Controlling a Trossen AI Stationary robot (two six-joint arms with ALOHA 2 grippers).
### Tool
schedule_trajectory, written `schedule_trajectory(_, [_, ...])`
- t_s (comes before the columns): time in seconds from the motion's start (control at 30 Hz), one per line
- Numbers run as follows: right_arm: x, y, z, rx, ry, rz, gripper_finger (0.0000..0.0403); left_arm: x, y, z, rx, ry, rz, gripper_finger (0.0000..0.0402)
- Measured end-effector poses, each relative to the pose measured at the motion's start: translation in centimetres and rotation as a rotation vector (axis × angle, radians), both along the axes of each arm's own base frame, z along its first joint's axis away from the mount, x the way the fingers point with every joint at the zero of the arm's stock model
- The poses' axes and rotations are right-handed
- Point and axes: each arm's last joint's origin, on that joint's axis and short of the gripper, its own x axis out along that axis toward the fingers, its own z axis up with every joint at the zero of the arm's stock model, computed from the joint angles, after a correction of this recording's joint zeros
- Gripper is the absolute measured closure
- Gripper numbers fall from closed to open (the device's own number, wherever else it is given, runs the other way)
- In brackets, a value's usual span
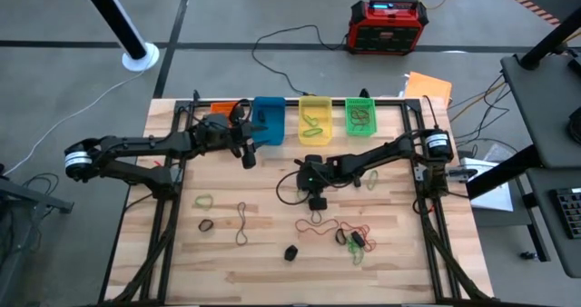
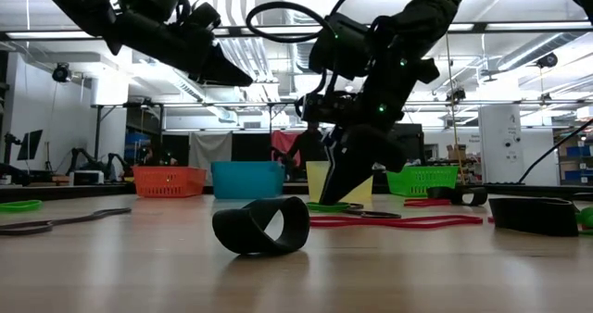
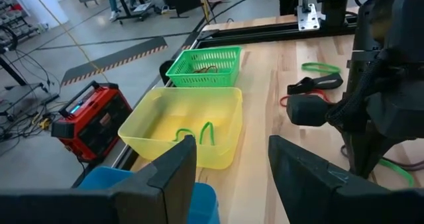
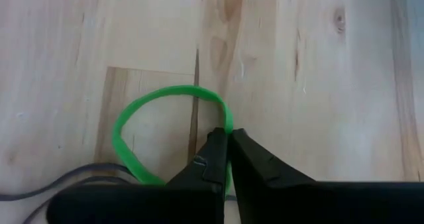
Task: Sort rubber bands into baskets
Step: Put the green rubber band into the yellow bin
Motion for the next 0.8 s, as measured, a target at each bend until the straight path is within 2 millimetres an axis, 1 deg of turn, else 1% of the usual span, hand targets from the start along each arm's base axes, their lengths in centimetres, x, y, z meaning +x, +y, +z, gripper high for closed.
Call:
schedule_trajectory(0.13, [-0.1,-0.1,1.3,-0.021,-0.034,0.01,0.0394,0.0,0.0,0.0,-0.014,-0.005,0.005,0.0229])
schedule_trajectory(0.37, [-0.3,-0.1,5.0,-0.056,-0.163,0.051,0.0394,0.3,0.1,-0.5,-0.038,0.005,0.011,0.0229])
schedule_trajectory(0.5, [-0.8,-0.2,7.3,-0.124,-0.228,0.059,0.0394,0.5,0.2,-0.8,-0.05,0.017,0.013,0.0229])
schedule_trajectory(0.7, [-1.7,-1.1,10.3,-0.216,-0.305,0.018,0.0394,0.7,0.3,-1.0,-0.055,0.011,0.016,0.0228])
schedule_trajectory(0.8, [-2.2,-1.9,11.4,-0.275,-0.324,-0.021,0.0394,0.7,0.3,-1.0,-0.055,0.012,0.016,0.0228])
